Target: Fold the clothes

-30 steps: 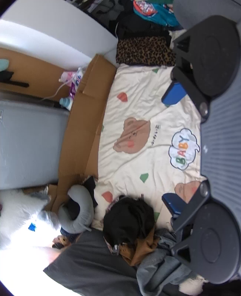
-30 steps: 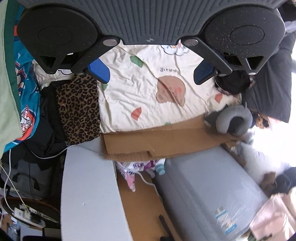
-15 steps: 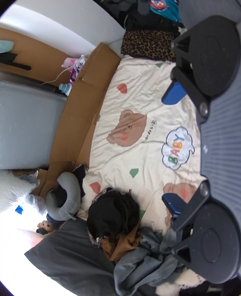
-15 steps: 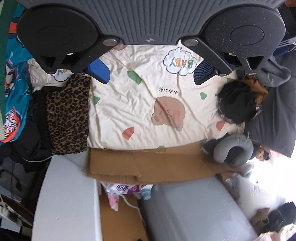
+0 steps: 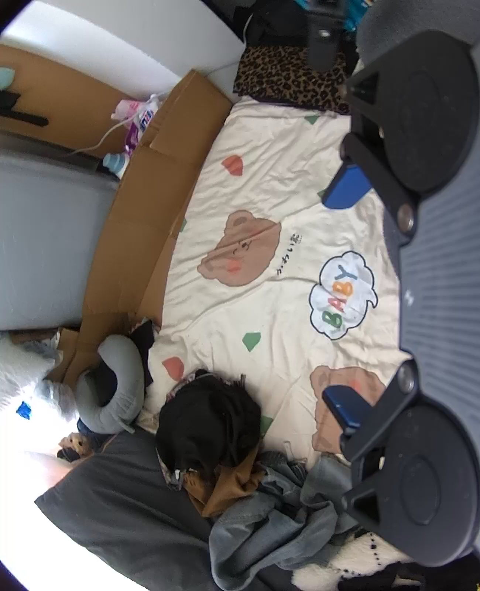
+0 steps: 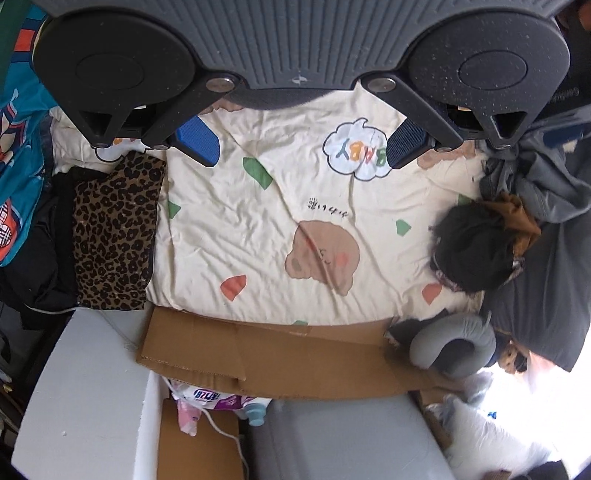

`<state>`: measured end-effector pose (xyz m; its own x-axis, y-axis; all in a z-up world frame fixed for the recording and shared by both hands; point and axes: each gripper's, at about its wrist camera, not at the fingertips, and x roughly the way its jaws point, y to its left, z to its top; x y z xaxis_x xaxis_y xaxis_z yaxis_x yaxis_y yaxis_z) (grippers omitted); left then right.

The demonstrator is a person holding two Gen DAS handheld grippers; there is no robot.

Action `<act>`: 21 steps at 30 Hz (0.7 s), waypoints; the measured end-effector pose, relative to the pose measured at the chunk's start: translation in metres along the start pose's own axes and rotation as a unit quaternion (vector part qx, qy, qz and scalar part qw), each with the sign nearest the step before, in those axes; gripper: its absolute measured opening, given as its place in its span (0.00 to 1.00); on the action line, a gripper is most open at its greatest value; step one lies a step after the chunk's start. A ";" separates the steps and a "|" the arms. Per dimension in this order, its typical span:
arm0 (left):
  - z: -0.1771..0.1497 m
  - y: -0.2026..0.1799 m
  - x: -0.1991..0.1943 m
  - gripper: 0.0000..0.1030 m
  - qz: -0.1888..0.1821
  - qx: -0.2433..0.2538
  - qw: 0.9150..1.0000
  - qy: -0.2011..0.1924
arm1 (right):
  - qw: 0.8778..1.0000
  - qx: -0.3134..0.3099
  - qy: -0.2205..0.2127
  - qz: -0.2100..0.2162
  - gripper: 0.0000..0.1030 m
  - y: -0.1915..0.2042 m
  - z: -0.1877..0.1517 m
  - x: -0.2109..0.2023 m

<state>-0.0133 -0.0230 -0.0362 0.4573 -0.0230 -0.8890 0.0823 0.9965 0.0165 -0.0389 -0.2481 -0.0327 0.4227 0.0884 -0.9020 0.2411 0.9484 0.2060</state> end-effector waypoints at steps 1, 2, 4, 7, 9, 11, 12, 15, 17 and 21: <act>0.000 -0.001 0.001 1.00 -0.001 -0.001 1.000 0.000 | 1.000 -0.004 0.003 0.000 0.97 0.002 -0.002 0.001; 0.000 -0.001 0.001 1.00 -0.002 -0.002 1.000 -0.001 | 1.000 -0.007 0.006 0.000 0.97 0.003 -0.005 0.002; 0.000 -0.004 0.002 0.99 -0.004 0.002 1.000 0.000 | 1.000 -0.011 0.014 -0.001 0.97 0.005 -0.010 0.005; -0.002 -0.008 0.003 0.99 -0.001 0.010 1.000 -0.005 | 1.000 -0.013 0.014 -0.007 0.97 0.006 -0.012 0.008; -0.002 -0.009 0.003 0.99 0.002 0.013 1.000 -0.010 | 1.000 -0.015 0.014 -0.011 0.97 0.007 -0.013 0.010; -0.003 -0.010 0.005 0.96 0.003 0.015 1.000 -0.012 | 1.000 -0.018 0.013 -0.014 0.97 0.007 -0.014 0.012; -0.003 -0.011 0.005 0.95 0.008 0.016 1.000 -0.016 | 1.000 -0.019 0.013 -0.016 0.97 0.008 -0.014 0.013; -0.003 -0.013 0.007 0.95 0.011 0.025 0.999 -0.020 | 0.999 -0.035 0.005 -0.011 0.97 0.010 -0.015 0.013; -0.002 -0.014 0.008 0.95 0.014 0.030 0.999 -0.018 | 0.999 -0.038 0.007 -0.005 0.97 0.010 -0.015 0.014; -0.002 -0.013 0.011 0.95 0.014 0.028 0.999 -0.013 | 0.999 -0.043 0.006 -0.002 0.97 0.010 -0.014 0.014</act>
